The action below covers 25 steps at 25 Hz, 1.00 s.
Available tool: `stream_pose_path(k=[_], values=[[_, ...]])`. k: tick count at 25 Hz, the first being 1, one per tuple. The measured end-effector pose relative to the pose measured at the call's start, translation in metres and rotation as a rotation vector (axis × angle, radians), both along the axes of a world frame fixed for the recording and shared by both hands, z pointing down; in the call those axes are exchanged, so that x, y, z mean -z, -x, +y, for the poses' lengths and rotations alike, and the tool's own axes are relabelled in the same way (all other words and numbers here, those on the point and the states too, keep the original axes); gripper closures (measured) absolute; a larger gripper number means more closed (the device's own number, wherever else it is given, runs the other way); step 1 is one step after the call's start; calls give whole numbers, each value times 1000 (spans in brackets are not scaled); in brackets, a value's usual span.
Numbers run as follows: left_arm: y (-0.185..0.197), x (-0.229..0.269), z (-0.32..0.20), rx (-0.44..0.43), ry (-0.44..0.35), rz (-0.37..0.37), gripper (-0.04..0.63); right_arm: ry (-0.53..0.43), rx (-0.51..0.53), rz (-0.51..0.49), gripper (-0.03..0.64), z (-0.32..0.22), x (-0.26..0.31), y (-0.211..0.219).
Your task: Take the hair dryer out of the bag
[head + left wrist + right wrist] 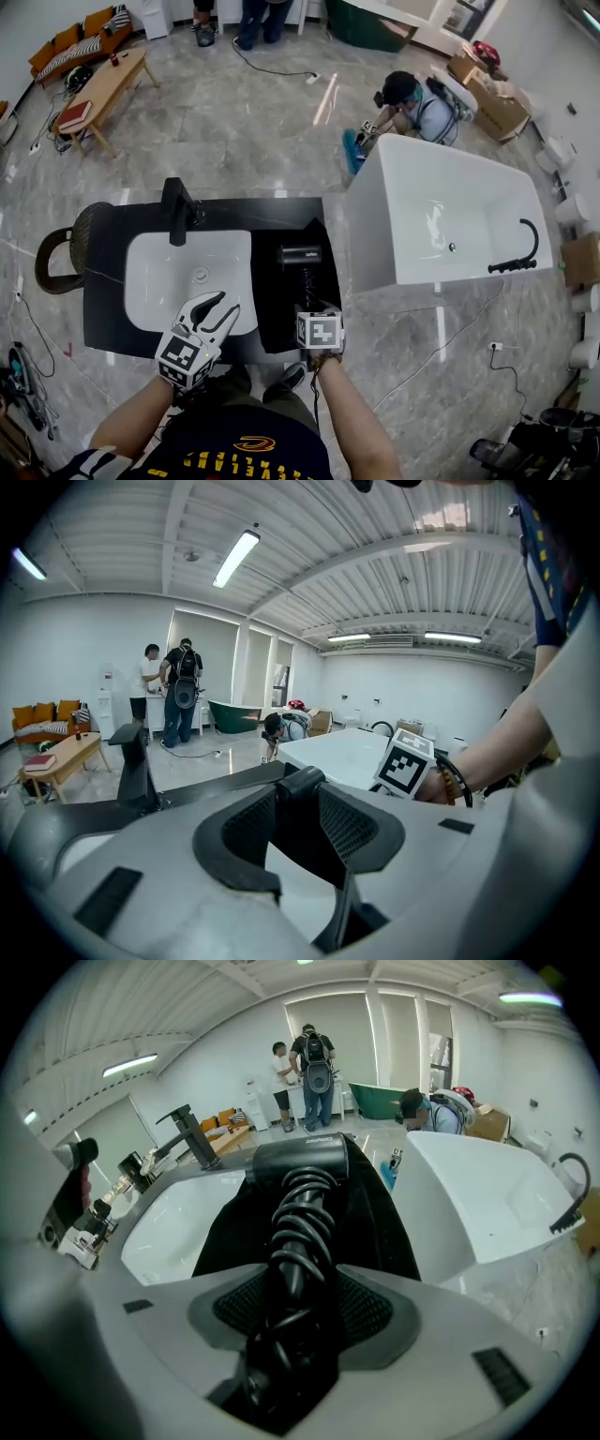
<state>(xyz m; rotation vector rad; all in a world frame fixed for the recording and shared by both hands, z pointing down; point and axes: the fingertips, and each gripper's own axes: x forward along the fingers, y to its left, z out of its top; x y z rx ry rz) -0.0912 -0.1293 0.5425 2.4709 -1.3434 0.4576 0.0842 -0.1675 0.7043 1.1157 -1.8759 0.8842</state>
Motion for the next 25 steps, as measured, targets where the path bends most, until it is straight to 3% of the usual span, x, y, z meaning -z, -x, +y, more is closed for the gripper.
stream_pose_path(k=[7, 12, 16, 20, 25], values=[[-4, 10, -4, -9, -24, -8, 449, -113, -36, -4, 417, 1, 35, -13], [-7, 22, -10, -14, -56, -6, 449, -217, -86, -94, 417, 5, 85, -22], [-5, 39, -18, -1, -93, 4, 449, -318, -48, -214, 417, 11, 143, -6], [-17, 82, -24, -1, -138, 80, 449, -453, 13, -283, 417, 21, 207, 11], [-56, 141, -4, -73, -194, 213, 449, -577, 17, -324, 419, 41, 264, 18]])
